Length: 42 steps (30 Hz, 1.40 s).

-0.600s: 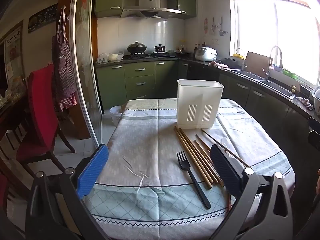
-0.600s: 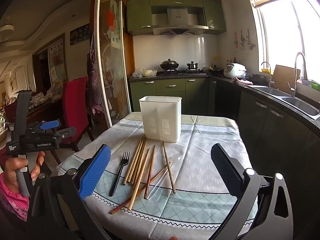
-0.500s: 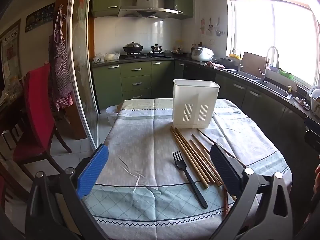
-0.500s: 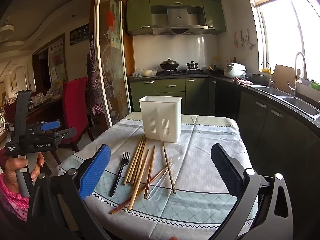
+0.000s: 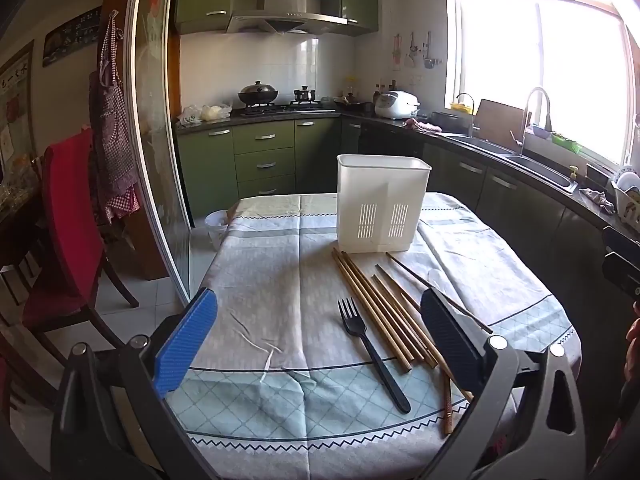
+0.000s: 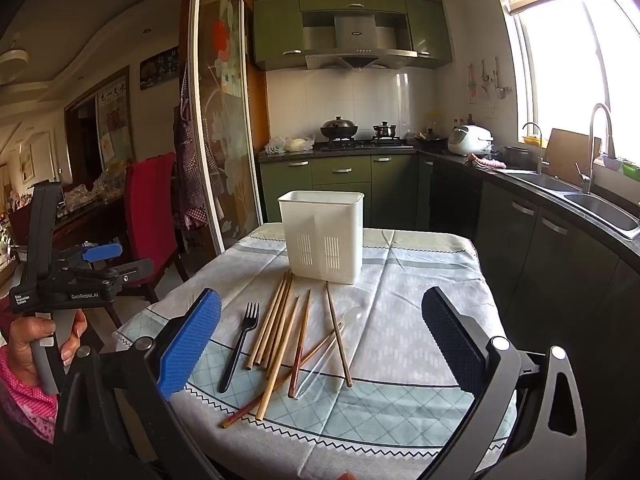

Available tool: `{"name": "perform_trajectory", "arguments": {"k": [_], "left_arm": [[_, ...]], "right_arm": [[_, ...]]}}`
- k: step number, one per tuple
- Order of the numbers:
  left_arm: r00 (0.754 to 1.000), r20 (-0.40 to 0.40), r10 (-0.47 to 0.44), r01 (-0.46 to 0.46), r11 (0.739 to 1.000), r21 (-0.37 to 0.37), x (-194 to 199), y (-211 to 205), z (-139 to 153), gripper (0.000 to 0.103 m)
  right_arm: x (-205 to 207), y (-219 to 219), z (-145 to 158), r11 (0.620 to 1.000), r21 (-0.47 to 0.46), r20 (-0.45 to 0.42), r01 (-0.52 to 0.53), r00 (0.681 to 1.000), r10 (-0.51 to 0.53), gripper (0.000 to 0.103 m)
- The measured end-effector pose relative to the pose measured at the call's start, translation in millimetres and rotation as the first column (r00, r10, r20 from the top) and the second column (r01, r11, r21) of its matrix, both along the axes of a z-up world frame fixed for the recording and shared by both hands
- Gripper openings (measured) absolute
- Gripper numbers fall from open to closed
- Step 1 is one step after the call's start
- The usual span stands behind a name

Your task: Organize utensils

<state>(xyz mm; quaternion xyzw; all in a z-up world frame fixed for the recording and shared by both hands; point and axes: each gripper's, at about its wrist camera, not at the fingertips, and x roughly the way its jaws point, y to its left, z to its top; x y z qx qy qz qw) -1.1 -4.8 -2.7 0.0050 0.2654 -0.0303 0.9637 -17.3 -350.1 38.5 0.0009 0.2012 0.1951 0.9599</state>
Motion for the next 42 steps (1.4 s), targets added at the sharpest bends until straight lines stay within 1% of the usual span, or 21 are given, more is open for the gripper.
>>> {"name": "perform_trajectory", "arguments": {"k": [9,26,42], "left_arm": [[1.000,0.000,-0.001,0.001,1.000,-0.010,-1.1,1.0,1.5,0.097],[1.000,-0.003,-0.003,0.003,1.000,-0.007,-1.0,-0.4,0.1,0.097],[1.000,-0.008,-0.004,0.004,1.000,-0.014,-2.5,-1.1,-3.6,0.097]], "right_arm": [[0.6,0.4,-0.3,1.000,0.002,-0.001,-0.001,1.000,0.001,0.099],[0.6,2.7,1.8,1.000,-0.003,-0.006,-0.002,1.000,0.002,0.099],[4.3,6.6,-6.0,1.000,-0.005,-0.014,-0.003,1.000,0.003,0.099]]}}
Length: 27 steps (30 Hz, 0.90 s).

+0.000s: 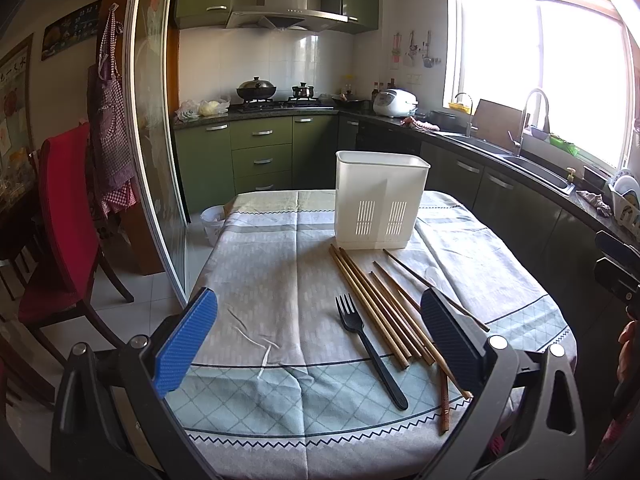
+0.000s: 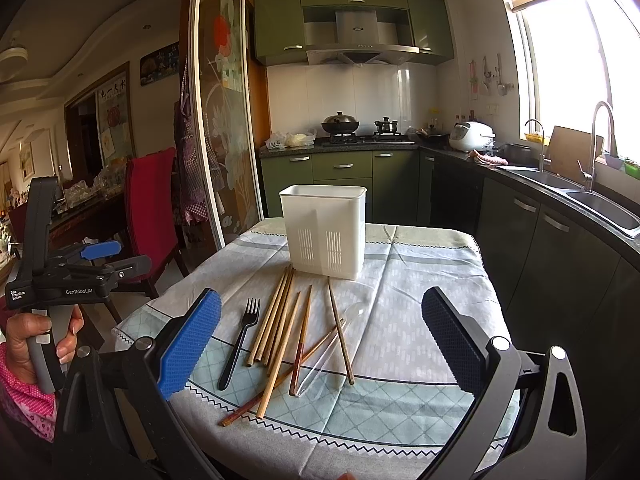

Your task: Organize utensils

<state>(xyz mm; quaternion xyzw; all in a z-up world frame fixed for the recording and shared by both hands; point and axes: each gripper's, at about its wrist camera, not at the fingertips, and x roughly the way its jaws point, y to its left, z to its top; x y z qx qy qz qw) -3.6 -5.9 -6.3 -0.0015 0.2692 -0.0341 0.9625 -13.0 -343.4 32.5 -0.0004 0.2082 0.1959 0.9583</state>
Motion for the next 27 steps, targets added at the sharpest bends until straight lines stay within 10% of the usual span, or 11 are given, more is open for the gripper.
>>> {"name": "perform_trajectory", "arguments": {"k": [27], "left_arm": [[1.000,-0.006,-0.002,0.002,1.000,0.000,-1.1,-0.1,-2.5,0.097]], "right_arm": [[2.5,0.3,-2.7,1.000,0.000,-0.003,0.000,1.000,0.000,0.099]]}}
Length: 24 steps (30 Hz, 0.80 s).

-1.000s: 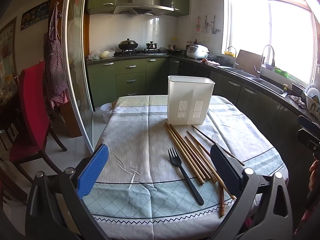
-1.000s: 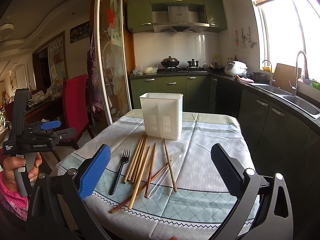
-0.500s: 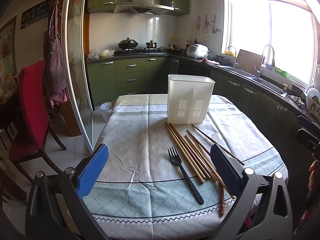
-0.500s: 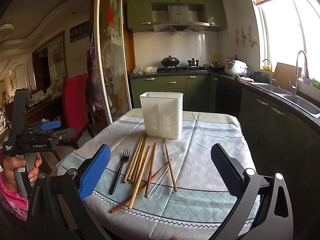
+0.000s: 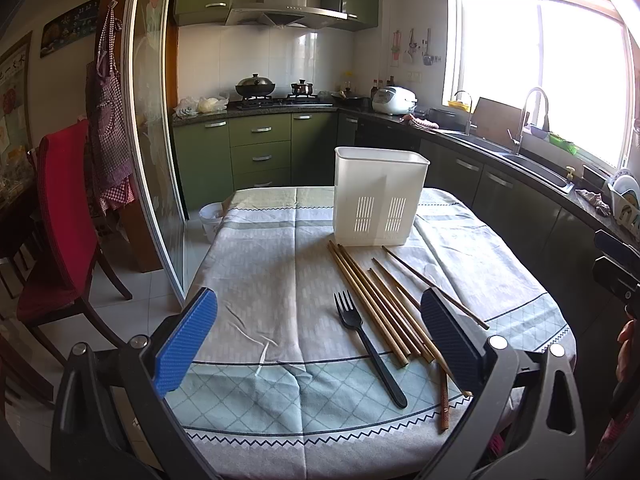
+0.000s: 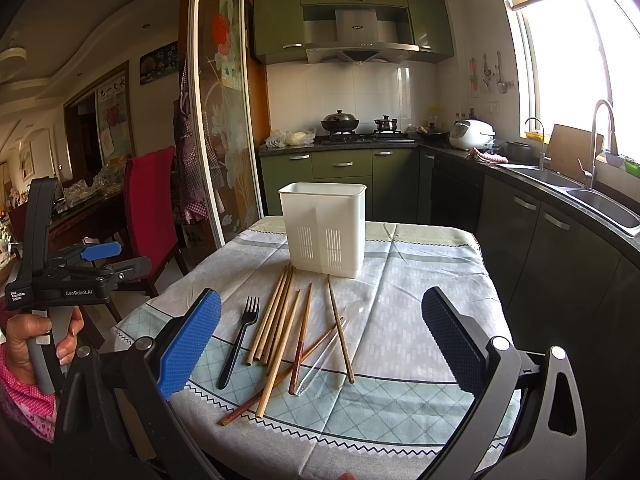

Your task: Organize utensils

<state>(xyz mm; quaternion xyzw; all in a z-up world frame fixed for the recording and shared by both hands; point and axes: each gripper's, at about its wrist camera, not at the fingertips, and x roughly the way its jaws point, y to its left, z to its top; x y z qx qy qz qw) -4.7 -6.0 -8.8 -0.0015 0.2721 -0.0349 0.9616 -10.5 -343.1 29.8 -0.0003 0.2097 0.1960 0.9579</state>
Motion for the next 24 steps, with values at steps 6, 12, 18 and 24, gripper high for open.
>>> {"name": "perform_trajectory", "arguments": {"k": [6,12,18,24], "left_arm": [[1.000,-0.001,0.000,0.000,1.000,-0.001,0.1,0.3,0.2,0.097],[1.000,-0.023,-0.011,0.010,1.000,-0.009,5.1,-2.2,-5.3,0.097],[0.989,-0.145,-0.014,0.013,1.000,-0.008,36.3,-6.7,-22.7,0.097],[0.952,-0.306,0.024,-0.021,1.000,0.012,85.7,-7.9,-47.4,0.097]], "right_arm": [[0.3,0.3,0.0,1.000,0.001,-0.001,0.000,1.000,0.000,0.099],[5.2,-1.8,-4.8,1.000,0.005,-0.020,0.001,1.000,0.000,0.099],[24.0,-14.0,-17.4,0.999,0.019,-0.118,0.045,0.992,-0.043,0.099],[57.3,-43.6,-36.4,0.993,0.061,-0.284,0.098,0.956,-0.077,0.099]]}}
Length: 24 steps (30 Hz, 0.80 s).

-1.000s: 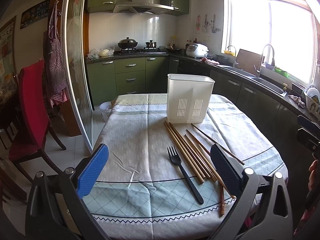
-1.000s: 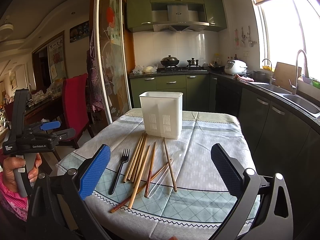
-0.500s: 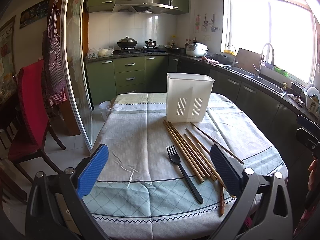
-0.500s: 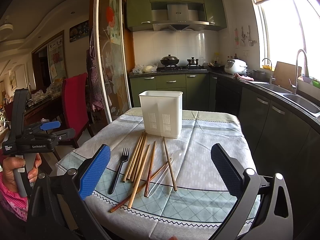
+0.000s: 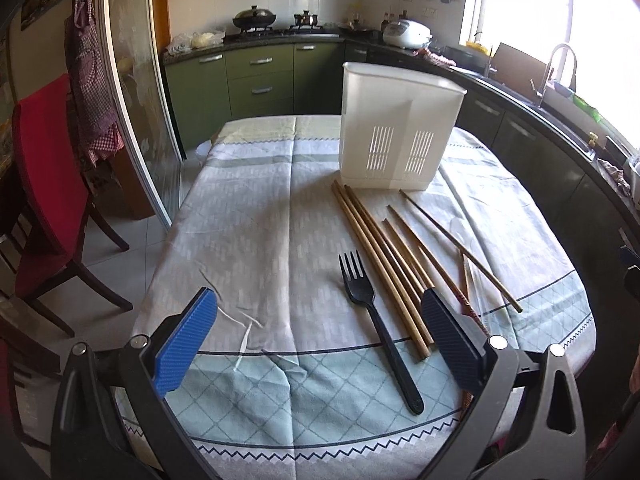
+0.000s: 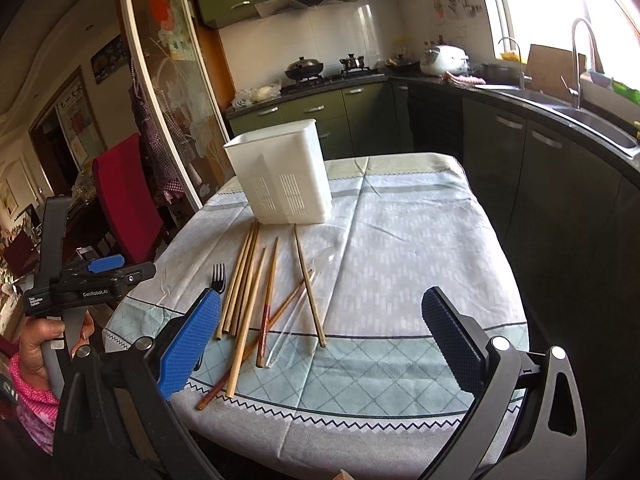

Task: Organize utensils
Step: 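Lower the left gripper onto the black fork handle and close it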

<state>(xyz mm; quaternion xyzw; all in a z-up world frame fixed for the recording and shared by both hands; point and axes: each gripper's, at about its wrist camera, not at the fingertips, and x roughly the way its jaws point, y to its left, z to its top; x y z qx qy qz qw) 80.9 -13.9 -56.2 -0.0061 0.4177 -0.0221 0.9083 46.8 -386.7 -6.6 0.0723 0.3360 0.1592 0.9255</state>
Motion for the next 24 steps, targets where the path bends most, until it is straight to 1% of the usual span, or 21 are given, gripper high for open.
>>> {"name": "perform_trajectory", "arguments": {"k": [4,6,8,9,11,15,17,19,23,24], "left_arm": [[0.992,-0.124,-0.002,-0.003,0.999,-0.035,29.5,-2.7,-17.6,0.097],[0.982,-0.190,-0.005,-0.007,0.998,-0.064,40.7,-6.5,-26.1,0.097],[0.965,-0.261,-0.017,-0.006,0.996,-0.084,50.3,-11.7,-35.9,0.097],[0.957,-0.288,-0.018,-0.006,0.997,-0.083,53.8,-15.4,-40.2,0.097],[0.940,-0.341,-0.012,-0.008,0.998,-0.057,58.8,-23.7,-47.4,0.097],[0.913,-0.407,0.016,-0.021,1.000,-0.007,63.4,-35.8,-54.5,0.094],[0.903,-0.427,0.043,-0.044,0.999,0.009,65.3,-37.5,-54.6,0.089],[0.888,-0.453,0.078,-0.081,0.997,0.014,68.4,-36.0,-55.5,0.074],[0.849,-0.515,0.116,-0.135,0.991,0.002,76.9,-33.2,-63.0,0.064],[0.840,-0.530,0.120,-0.144,0.990,-0.004,79.0,-32.8,-65.4,0.058]], "right_arm": [[23.6,-13.2,-8.6,0.999,-0.031,-0.075,0.023,0.997,-0.026,0.099],[38.3,-17.9,-13.6,0.999,-0.043,-0.121,0.014,0.992,-0.019,0.099],[53.0,-21.6,-17.6,0.999,-0.040,-0.169,-0.003,0.986,-0.003,0.099],[58.3,-22.5,-19.0,0.999,-0.036,-0.185,-0.012,0.983,0.005,0.099],[69.1,-23.6,-21.5,0.999,-0.038,-0.216,-0.024,0.976,0.015,0.099],[84.7,-22.7,-24.0,0.998,-0.037,-0.240,-0.041,0.970,0.031,0.094],[88.3,-20.8,-24.0,0.998,-0.030,-0.237,-0.049,0.971,0.040,0.090],[90.4,-19.9,-23.8,0.998,-0.032,-0.234,-0.060,0.971,0.051,0.087],[92.4,-18.7,-25.6,0.997,-0.029,-0.232,-0.071,0.971,0.063,0.087],[92.4,-19.1,-26.5,0.997,-0.026,-0.233,-0.075,0.970,0.067,0.087]]}}
